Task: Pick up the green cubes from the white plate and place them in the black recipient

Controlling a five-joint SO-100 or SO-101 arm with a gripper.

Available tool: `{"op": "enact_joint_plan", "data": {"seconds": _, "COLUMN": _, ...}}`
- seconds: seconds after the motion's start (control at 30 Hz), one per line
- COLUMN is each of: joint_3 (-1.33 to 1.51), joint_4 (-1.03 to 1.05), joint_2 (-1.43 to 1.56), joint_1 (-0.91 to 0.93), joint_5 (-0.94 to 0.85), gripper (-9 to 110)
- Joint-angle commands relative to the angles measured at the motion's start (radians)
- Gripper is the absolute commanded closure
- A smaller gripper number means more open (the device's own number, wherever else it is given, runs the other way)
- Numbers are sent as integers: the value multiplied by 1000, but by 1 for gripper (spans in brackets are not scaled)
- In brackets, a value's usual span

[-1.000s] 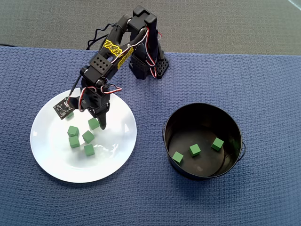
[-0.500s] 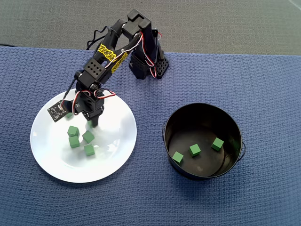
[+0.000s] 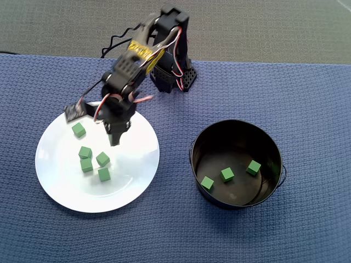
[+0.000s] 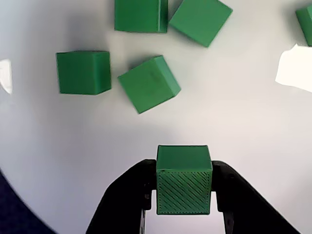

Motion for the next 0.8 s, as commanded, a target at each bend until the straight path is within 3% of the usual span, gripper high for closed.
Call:
{"op": "enact_joint_plan", "data": {"seconds": 0.0, "joint_3": -43, "joint_4": 140, "joint_2": 252, "joint_1": -67, "joint_5": 216, "gripper": 102}}
{"op": "enact_joint_plan", "data": {"seconds": 0.17, "joint_3": -202, "joint_4": 327, "joint_2": 370, "joint_1": -262, "joint_5": 497, "gripper": 102}}
{"op": "enact_joint_plan", "data": {"seconds": 0.37, "joint_3": -353, "joint_4": 396, "joint_2": 373, "joint_1": -626, "joint_5": 761, "gripper": 102}}
{"op": "enact_joint_plan", "data": {"seconds": 0.57, "joint_3": -476, "joint_4": 316, "joint_2": 115, "joint_1": -950, "joint_5": 908, "gripper": 102}}
{"op": "enact_joint_plan", "data": {"seconds": 0.77, "joint_3": -644, "joint_4": 308, "joint_2": -153, "joint_1": -1035, "joint_5": 971, "gripper": 102}}
